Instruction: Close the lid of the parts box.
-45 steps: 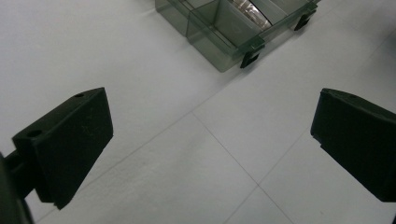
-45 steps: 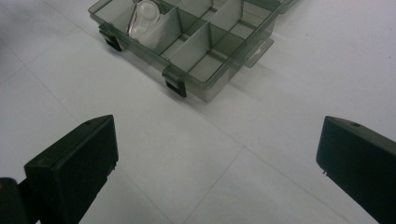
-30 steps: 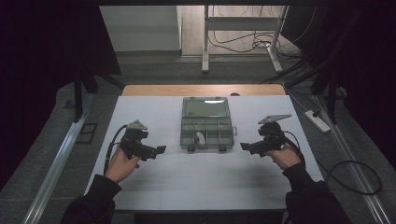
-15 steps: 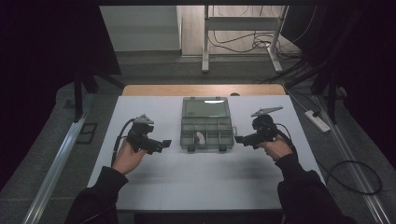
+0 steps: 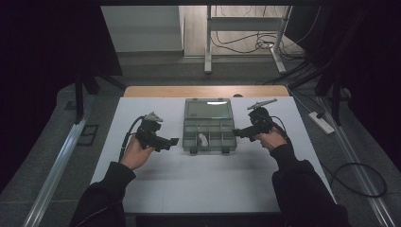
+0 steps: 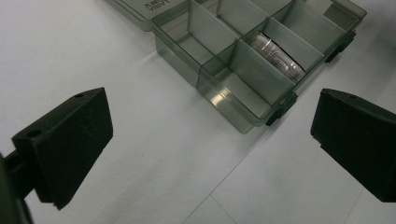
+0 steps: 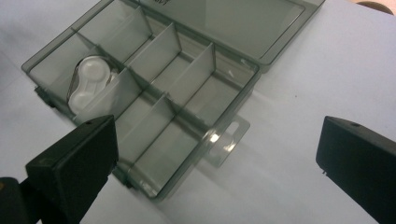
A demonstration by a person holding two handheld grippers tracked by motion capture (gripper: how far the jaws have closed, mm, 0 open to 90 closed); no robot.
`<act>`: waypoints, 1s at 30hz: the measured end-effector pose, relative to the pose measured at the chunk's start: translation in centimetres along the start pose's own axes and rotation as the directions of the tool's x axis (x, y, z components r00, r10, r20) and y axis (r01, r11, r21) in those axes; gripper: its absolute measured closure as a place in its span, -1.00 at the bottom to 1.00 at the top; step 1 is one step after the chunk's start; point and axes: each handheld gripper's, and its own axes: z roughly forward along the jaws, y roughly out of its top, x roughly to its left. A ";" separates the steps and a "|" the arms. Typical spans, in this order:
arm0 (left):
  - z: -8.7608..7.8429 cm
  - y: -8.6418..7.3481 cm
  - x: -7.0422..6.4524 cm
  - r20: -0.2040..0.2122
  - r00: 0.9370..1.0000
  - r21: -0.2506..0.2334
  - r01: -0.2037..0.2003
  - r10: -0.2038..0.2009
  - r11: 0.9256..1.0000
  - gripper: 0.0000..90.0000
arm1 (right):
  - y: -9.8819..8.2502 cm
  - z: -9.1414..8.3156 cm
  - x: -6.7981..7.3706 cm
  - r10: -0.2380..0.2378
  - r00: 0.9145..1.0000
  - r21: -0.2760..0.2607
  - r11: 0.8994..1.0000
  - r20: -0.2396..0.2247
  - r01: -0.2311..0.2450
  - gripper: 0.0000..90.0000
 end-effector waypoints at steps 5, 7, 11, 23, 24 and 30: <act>0.6 0.3 0.1 -0.017 1.000 0.022 0.011 -0.011 1.000 -1.00 | 0.5 0.9 -0.4 -0.004 1.000 0.016 1.000 0.011 0.003 -1.00; 0.8 0.5 0.2 -0.014 1.000 0.030 0.015 -0.015 0.999 -1.00 | 0.7 1.1 -0.5 0.001 1.000 0.016 1.000 0.014 -0.001 -1.00; 1.5 0.9 0.3 -0.008 1.000 0.043 0.026 -0.026 0.999 -1.00 | 1.3 1.6 -1.0 0.008 1.000 0.016 1.000 0.021 -0.008 -1.00; 3.0 1.9 0.8 0.050 0.998 0.046 0.024 -0.026 0.999 -1.00 | 2.9 3.0 -2.0 0.033 0.999 0.043 0.999 0.031 -0.034 -1.00; 3.1 2.0 0.8 0.051 0.998 0.047 0.023 -0.025 0.999 -1.00 | 3.0 3.2 -2.1 0.035 0.999 0.045 0.998 0.033 -0.037 -1.00; 3.9 2.2 0.9 0.051 0.998 0.050 0.022 -0.025 0.998 -1.00 | 3.5 4.0 -2.6 0.056 0.997 0.046 0.997 0.051 -0.058 -1.00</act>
